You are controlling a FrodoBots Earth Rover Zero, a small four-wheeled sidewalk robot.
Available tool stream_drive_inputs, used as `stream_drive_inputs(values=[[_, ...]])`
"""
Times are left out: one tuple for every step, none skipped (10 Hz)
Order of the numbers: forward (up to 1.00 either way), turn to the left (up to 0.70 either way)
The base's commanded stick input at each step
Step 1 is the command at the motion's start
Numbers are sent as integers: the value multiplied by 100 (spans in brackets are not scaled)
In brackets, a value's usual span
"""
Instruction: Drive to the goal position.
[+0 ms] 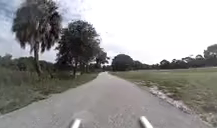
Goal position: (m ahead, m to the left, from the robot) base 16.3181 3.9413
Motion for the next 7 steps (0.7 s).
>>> stream_drive_inputs(values=[[69,3],[69,3],[69,3],[69,3],[69,3],[69,3],[69,3]])
